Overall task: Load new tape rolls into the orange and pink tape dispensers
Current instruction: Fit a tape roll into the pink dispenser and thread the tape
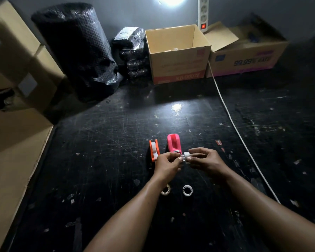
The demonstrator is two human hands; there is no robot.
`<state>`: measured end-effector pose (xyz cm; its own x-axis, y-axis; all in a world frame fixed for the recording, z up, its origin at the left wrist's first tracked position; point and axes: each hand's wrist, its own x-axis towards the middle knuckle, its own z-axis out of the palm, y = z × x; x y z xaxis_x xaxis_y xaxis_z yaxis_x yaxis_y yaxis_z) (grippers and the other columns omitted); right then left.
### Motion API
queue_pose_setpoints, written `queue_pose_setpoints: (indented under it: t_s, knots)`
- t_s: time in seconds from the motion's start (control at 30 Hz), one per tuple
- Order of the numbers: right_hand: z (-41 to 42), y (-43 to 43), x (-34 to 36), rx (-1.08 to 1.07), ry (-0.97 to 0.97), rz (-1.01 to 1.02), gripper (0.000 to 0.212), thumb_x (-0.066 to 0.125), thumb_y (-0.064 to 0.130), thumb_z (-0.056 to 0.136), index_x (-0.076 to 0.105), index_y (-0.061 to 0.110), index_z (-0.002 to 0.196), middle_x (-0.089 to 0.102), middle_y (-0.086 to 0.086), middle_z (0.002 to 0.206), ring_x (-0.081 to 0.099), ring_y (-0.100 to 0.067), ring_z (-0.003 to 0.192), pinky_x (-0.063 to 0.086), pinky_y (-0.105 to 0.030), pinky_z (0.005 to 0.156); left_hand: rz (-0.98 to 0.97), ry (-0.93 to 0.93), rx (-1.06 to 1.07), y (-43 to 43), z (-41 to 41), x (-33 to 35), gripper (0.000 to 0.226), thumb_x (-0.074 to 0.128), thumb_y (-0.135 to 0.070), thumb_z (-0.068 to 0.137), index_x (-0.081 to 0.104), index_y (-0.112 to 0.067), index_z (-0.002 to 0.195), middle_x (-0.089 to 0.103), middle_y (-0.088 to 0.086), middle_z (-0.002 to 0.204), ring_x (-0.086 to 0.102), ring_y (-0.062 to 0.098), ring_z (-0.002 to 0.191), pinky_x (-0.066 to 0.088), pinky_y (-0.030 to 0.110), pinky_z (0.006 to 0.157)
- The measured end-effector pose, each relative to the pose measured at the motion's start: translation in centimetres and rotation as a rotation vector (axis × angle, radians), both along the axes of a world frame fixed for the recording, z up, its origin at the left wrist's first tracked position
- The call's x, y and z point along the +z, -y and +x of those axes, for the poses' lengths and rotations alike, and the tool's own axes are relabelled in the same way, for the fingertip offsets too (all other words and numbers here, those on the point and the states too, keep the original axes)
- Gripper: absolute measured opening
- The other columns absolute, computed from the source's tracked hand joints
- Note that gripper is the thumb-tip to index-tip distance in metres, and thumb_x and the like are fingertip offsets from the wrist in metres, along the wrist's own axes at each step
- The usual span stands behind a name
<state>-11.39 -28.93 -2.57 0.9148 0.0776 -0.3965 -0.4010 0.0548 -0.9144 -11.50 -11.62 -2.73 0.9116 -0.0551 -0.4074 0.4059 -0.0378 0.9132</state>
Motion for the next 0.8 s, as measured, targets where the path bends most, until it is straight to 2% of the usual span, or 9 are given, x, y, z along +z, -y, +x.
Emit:
queue_pose_setpoints:
  t_s: [0.07, 0.13, 0.2, 0.37, 0.47, 0.57, 0.63, 0.7, 0.8]
  knots:
    - [0.5, -0.2, -0.2, -0.002, 0.004, 0.017, 0.039, 0.079, 0.004, 0.075, 0.067, -0.001, 0.112, 0.073, -0.023, 0.101, 0.07, -0.025, 0.086, 0.056, -0.039, 0.083, 0.001, 0.013, 0.0, -0.2, 0.6, 0.2, 0.006, 0.067, -0.01, 0.091, 0.07, -0.011, 0.096, 0.076, 0.012, 0.095, 0.07, 0.022, 0.079, 0.056, 0.024, 0.064]
    - [1.1, -0.3, -0.3, 0.002, 0.008, 0.036, 0.039, 0.079, 0.004, 0.075, 0.067, -0.001, 0.113, 0.073, -0.021, 0.098, 0.072, -0.021, 0.083, 0.058, -0.034, 0.079, 0.027, 0.018, 0.004, -0.3, 1.1, 0.3, 0.005, 0.068, -0.012, 0.09, 0.071, -0.012, 0.095, 0.077, 0.016, 0.099, 0.071, 0.023, 0.08, 0.057, 0.025, 0.065]
    - [1.8, -0.4, -0.3, 0.015, 0.012, 0.051, 0.037, 0.076, 0.001, 0.077, 0.067, -0.001, 0.112, 0.073, -0.018, 0.094, 0.073, -0.019, 0.081, 0.061, -0.028, 0.074, 0.051, 0.023, -0.002, -0.5, 1.6, 0.2, 0.005, 0.069, -0.012, 0.09, 0.071, -0.011, 0.095, 0.076, 0.015, 0.094, 0.069, 0.021, 0.076, 0.056, 0.027, 0.065]
    - [3.3, -0.9, -0.8, 0.071, 0.036, 0.014, 0.024, 0.078, 0.006, 0.078, 0.074, 0.009, 0.101, 0.078, -0.015, 0.092, 0.074, -0.024, 0.086, 0.059, -0.035, 0.081, 0.171, 0.06, -0.041, -0.7, 3.3, -0.5, 0.005, 0.072, -0.018, 0.088, 0.073, -0.015, 0.092, 0.078, 0.01, 0.096, 0.069, 0.014, 0.076, 0.059, 0.036, 0.08]
    - [4.4, -1.4, -1.3, 0.053, 0.041, -0.07, 0.023, 0.079, 0.012, 0.079, 0.074, 0.012, 0.101, 0.079, -0.011, 0.093, 0.075, -0.022, 0.086, 0.058, -0.032, 0.071, 0.214, 0.057, -0.014, -0.7, 4.3, -0.8, 0.012, 0.071, -0.019, 0.088, 0.077, -0.014, 0.098, 0.079, 0.005, 0.098, 0.073, 0.014, 0.087, 0.06, 0.035, 0.088]
    - [6.1, -1.9, -2.1, 0.039, 0.065, -0.203, 0.023, 0.082, 0.02, 0.077, 0.075, 0.019, 0.098, 0.08, -0.004, 0.092, 0.076, -0.015, 0.085, 0.054, -0.025, 0.064, 0.226, 0.063, 0.035, -0.4, 5.6, -1.1, 0.016, 0.071, -0.016, 0.088, 0.078, -0.012, 0.102, 0.079, 0.006, 0.103, 0.073, 0.01, 0.092, 0.058, 0.032, 0.093]
    - [7.2, -2.1, -2.9, 0.031, 0.076, -0.266, 0.027, 0.083, 0.024, 0.075, 0.076, 0.018, 0.1, 0.08, -0.005, 0.095, 0.076, -0.016, 0.089, 0.058, -0.032, 0.071, 0.25, 0.073, 0.034, -0.3, 6.5, -1.4, 0.019, 0.07, -0.011, 0.089, 0.077, -0.008, 0.107, 0.078, 0.009, 0.108, 0.071, 0.008, 0.096, 0.056, 0.021, 0.091]
    - [8.1, -2.2, -3.6, 0.029, 0.086, -0.327, 0.031, 0.083, 0.026, 0.074, 0.076, 0.018, 0.103, 0.08, -0.003, 0.095, 0.076, -0.015, 0.091, 0.06, -0.04, 0.084, 0.302, 0.087, 0.014, -0.3, 7.4, -1.6, 0.021, 0.068, -0.009, 0.09, 0.076, -0.007, 0.11, 0.076, 0.01, 0.111, 0.068, 0.001, 0.091, 0.05, 0.004, 0.079]
    - [9.1, -2.8, -4.2, 0.009, 0.084, -0.415, 0.031, 0.083, 0.027, 0.073, 0.077, 0.021, 0.103, 0.08, 0.0, 0.092, 0.076, -0.009, 0.086, 0.061, -0.041, 0.086, 0.355, 0.094, 0.002, -0.4, 8.4, -2.1, 0.022, 0.066, -0.009, 0.091, 0.076, -0.009, 0.11, 0.077, 0.007, 0.111, 0.064, -0.007, 0.082, 0.048, 0.003, 0.076]
